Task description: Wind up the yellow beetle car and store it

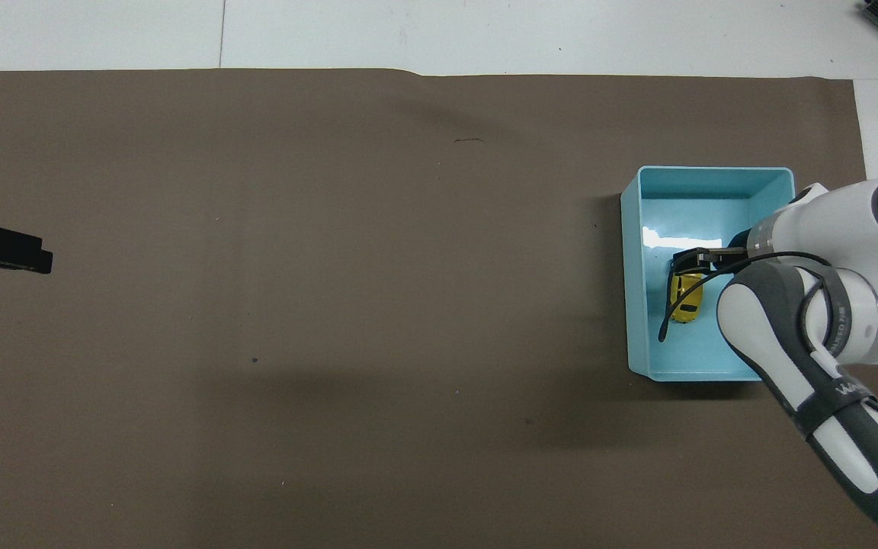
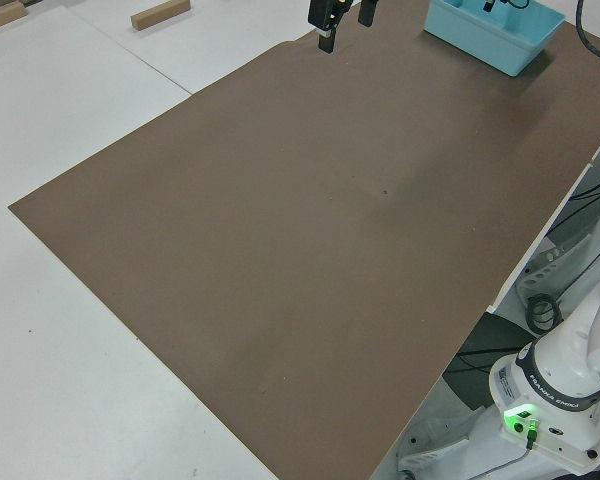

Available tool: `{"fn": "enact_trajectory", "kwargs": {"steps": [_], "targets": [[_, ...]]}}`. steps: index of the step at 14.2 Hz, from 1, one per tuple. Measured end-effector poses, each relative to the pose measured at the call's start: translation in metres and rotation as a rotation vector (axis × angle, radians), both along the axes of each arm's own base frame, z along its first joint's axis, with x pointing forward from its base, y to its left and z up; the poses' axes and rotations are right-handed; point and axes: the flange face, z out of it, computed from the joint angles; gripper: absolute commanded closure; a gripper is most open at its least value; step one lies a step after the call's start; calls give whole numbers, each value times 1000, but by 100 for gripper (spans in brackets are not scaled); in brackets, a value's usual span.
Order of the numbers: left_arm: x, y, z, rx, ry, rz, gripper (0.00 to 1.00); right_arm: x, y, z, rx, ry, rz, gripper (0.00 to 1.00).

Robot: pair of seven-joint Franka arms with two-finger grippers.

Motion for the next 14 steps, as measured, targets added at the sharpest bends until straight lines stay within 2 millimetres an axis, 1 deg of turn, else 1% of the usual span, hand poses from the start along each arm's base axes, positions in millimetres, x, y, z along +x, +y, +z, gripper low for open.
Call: {"fn": "enact_trajectory", "kwargs": {"steps": [3, 6, 8, 11, 14], "targets": [[0, 0, 0, 0, 0, 0, 0, 4, 14, 26, 0, 1, 12, 0], [0, 0, 0, 0, 0, 0, 0, 2, 18, 41, -1, -1, 20, 0], [0, 0, 0, 0, 0, 0, 0, -2, 17, 56, -3, 6, 19, 0], [0, 0, 0, 0, 0, 0, 0, -11, 18, 93, -6, 6, 20, 0], [0, 0, 0, 0, 0, 0, 0, -25, 21, 131, -10, 2, 25, 0]]}}
